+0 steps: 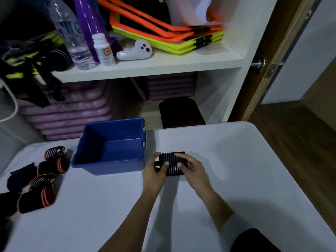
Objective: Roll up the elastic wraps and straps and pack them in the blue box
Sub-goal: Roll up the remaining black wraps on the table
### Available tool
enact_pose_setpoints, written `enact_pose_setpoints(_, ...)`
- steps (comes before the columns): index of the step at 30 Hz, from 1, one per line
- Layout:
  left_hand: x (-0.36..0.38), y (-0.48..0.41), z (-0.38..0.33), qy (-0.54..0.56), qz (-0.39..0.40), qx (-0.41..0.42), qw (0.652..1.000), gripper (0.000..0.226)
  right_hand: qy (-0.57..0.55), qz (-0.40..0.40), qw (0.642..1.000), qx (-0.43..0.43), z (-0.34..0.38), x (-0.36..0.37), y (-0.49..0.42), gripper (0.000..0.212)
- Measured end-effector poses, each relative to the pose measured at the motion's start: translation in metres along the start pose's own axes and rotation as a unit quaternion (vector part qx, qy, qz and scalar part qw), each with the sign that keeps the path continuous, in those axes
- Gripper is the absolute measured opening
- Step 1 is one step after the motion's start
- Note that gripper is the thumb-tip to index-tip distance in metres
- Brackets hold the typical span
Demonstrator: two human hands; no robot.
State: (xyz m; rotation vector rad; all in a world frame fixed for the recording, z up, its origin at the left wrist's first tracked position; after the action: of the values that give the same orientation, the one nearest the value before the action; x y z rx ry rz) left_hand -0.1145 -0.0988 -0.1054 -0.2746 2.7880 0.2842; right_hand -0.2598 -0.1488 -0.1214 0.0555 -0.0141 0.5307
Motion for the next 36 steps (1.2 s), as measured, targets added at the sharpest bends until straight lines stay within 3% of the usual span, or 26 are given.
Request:
enact_pose_setpoints(9, -0.146, -0.018, -0.037, -0.093, -0.055, 0.126, 0.986, 0.036, 0.018, 0.012, 0.995, -0.092, 0.077, 0.092, -0.068, 0.032)
enact_pose_setpoints(15, -0.256, -0.041, -0.007, -0.209, -0.078, 0.09, 0.971, 0.038, 0.016, -0.016, 0.996, -0.083, 0.078, 0.166, -0.122, 0.029)
enact_pose_setpoints(22, -0.309, -0.067, 0.064, -0.377, 0.025, 0.041, 0.925, 0.049, 0.057, -0.02, 0.998, -0.011, 0.023, 0.225, -0.171, 0.029)
enact_pose_setpoints(28, -0.311, -0.074, 0.094, -0.351, 0.108, 0.056, 0.928, 0.047, 0.11, 0.007, 0.989, 0.097, -0.016, 0.245, -0.202, 0.03)
enact_pose_setpoints(36, -0.308, -0.081, 0.09, -0.224, 0.114, 0.101, 0.963, 0.041, 0.123, -0.047, 0.969, 0.208, -0.051, 0.237, -0.229, 0.033)
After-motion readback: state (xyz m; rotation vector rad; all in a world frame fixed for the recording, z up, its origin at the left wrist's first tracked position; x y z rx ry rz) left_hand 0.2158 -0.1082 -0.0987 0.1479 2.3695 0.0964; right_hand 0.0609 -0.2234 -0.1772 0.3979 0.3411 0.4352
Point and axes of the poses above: each hand's wrist, its own y-axis away from the middle knuckle, its own x-axis out of the palm, z = x × y, the point moved 7 cm from there along -y, towards the middle knuckle, and after that the axes turned 15 degrees about z, right-handed, at the moved point
